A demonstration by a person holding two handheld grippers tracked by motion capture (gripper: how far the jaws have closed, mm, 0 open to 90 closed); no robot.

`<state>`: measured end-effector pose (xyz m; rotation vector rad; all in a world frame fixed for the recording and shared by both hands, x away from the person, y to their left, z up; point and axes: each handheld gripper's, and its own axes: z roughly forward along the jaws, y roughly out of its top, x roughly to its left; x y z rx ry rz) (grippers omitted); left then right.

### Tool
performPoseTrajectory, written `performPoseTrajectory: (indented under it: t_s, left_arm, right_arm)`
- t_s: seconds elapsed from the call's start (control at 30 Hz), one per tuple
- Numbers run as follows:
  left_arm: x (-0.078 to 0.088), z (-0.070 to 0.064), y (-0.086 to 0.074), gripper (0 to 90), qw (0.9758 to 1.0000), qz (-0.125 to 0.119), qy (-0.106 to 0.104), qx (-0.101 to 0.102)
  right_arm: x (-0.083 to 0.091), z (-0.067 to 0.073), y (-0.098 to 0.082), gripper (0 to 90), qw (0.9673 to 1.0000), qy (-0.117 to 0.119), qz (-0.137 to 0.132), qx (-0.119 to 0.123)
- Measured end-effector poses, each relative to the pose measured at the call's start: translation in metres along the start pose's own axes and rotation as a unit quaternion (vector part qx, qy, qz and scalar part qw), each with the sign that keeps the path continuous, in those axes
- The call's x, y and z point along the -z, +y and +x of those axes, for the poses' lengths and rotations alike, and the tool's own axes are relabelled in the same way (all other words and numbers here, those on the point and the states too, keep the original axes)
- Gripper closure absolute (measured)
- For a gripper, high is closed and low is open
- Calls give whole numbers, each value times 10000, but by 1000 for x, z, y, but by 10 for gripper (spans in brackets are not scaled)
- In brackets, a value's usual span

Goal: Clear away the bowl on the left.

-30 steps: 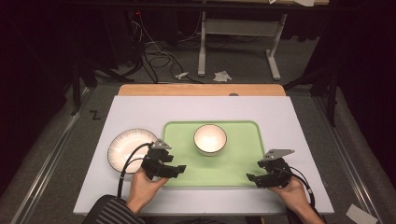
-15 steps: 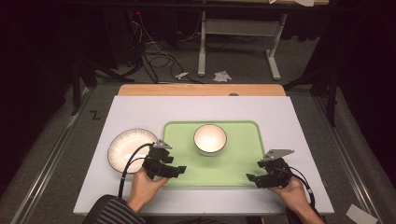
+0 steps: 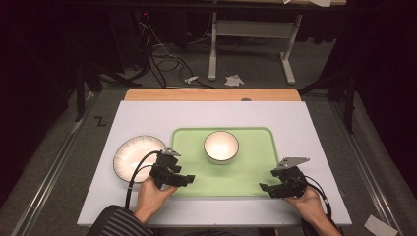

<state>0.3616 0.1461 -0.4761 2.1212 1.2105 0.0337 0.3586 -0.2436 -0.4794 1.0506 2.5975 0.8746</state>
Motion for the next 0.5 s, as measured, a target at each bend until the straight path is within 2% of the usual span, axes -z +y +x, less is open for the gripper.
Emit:
performPoseTrajectory:
  t_s: [0.13,0.5]
  left_arm:
    - [-1,1,0,334,9999,78,57,47]
    - [1,3,0,336,9999,40,63,77]
  right_arm:
    - [0,0,0,322,10000,22,-34,3]
    - [0,0,0,322,10000,20,-26,-19]
